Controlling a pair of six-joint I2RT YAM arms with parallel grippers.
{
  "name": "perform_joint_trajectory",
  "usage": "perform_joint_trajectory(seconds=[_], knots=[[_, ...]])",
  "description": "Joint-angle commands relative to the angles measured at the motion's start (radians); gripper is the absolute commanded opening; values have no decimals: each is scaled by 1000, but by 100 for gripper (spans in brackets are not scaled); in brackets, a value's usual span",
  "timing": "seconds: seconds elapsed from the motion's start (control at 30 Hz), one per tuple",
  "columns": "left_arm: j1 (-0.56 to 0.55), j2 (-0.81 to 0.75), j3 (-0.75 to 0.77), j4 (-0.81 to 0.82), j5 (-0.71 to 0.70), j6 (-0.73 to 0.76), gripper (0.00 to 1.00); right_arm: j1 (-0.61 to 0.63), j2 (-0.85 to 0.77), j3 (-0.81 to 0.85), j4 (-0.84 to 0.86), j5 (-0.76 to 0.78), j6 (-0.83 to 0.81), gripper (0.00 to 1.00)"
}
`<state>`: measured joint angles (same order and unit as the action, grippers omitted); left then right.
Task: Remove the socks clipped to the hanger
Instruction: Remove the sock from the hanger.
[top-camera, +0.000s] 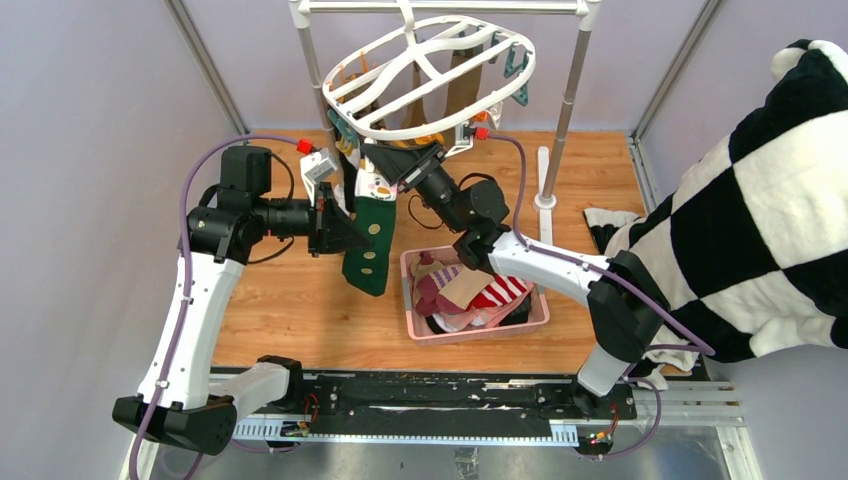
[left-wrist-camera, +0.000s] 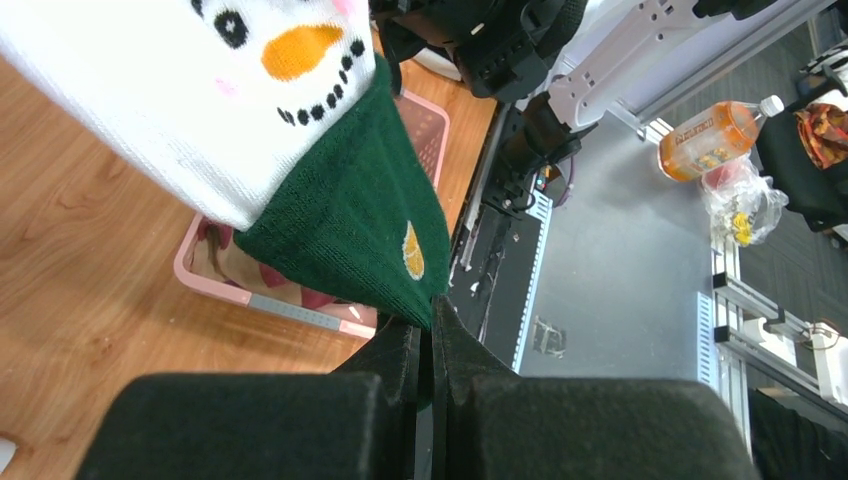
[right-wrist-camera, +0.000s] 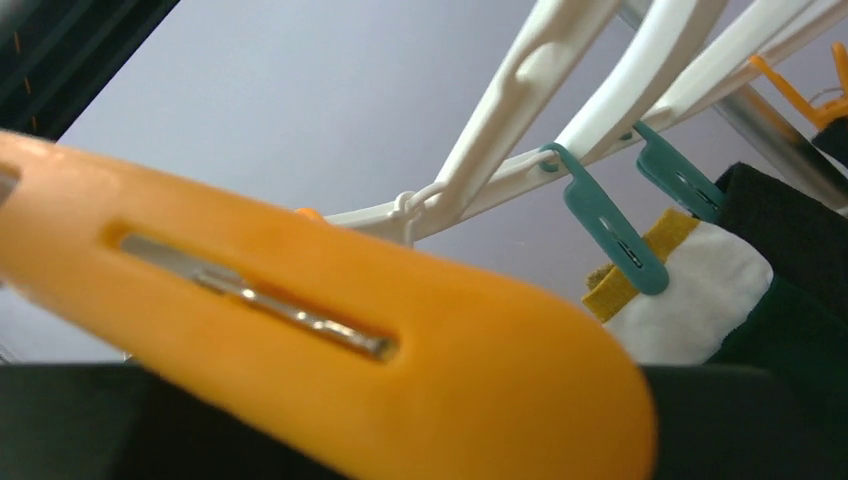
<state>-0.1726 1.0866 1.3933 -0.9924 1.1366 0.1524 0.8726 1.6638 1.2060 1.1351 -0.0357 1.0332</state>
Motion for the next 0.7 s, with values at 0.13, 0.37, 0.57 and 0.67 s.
perform_joint_trajectory(seconds=[0.13,0.37,0.57,0.67], knots=[[-8,-22,-26,-14,-12,2,0,-35,6,47,42,6,24,1],[-8,-34,-49,-14,-25,12,0,-43,-16,22,12,-33,25,19],[-8,-68,-74,-12,-53,42,0,-44,-117,-131,-26,-84,-40,84],[-8,-76,-81,-12,-57,51,0,-44,-200,-236,-61,-98,-86,92]])
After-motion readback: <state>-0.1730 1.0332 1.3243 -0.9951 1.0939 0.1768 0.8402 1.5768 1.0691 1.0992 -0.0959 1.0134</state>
